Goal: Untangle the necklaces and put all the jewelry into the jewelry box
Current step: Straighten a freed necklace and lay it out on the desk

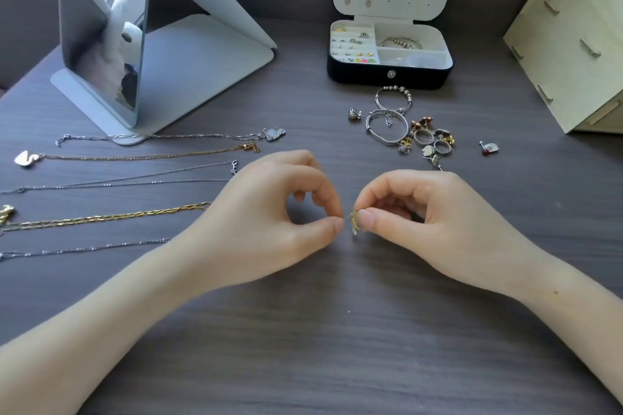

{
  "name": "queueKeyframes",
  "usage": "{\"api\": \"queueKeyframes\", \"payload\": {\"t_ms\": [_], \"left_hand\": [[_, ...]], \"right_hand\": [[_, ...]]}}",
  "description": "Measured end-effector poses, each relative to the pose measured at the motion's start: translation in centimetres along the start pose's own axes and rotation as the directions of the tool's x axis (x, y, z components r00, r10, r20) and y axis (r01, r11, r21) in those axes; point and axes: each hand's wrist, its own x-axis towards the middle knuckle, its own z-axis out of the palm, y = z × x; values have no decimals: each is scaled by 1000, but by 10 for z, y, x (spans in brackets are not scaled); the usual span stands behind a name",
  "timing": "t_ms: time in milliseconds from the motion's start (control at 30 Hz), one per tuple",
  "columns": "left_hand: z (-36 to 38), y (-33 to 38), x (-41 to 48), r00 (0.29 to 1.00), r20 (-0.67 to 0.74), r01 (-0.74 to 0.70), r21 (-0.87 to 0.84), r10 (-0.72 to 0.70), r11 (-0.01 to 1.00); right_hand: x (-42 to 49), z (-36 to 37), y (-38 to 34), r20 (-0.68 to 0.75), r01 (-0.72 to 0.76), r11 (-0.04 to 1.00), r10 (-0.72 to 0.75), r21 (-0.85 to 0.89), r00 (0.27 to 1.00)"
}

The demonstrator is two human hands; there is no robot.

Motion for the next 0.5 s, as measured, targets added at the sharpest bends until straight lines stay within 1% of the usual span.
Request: {"api": "queueKeyframes", "payload": {"t_ms": [167, 300, 367, 433, 500], "left_hand": [[9, 1, -2, 999, -26, -18, 33, 19, 999], [12, 1, -2, 999, -49, -2, 10, 3, 1000], [12, 2, -2, 999, -38, 25, -27, -26, 999], [13, 2, -2, 998, -16, 63, -70, -64, 996], [13, 2, -2, 997, -3, 83, -80, -83, 993]], "right_hand": [[0, 3, -2, 14, -36, 998, 35, 54, 999], [0, 4, -1, 6, -35, 997, 34, 62, 999], [-1, 5, -1, -5, -17, 999, 17, 52, 1000], [-3, 8, -1, -39, 16, 999, -18, -32, 999], [-3, 11, 0, -89, 65, 983, -81, -173, 993]]}}
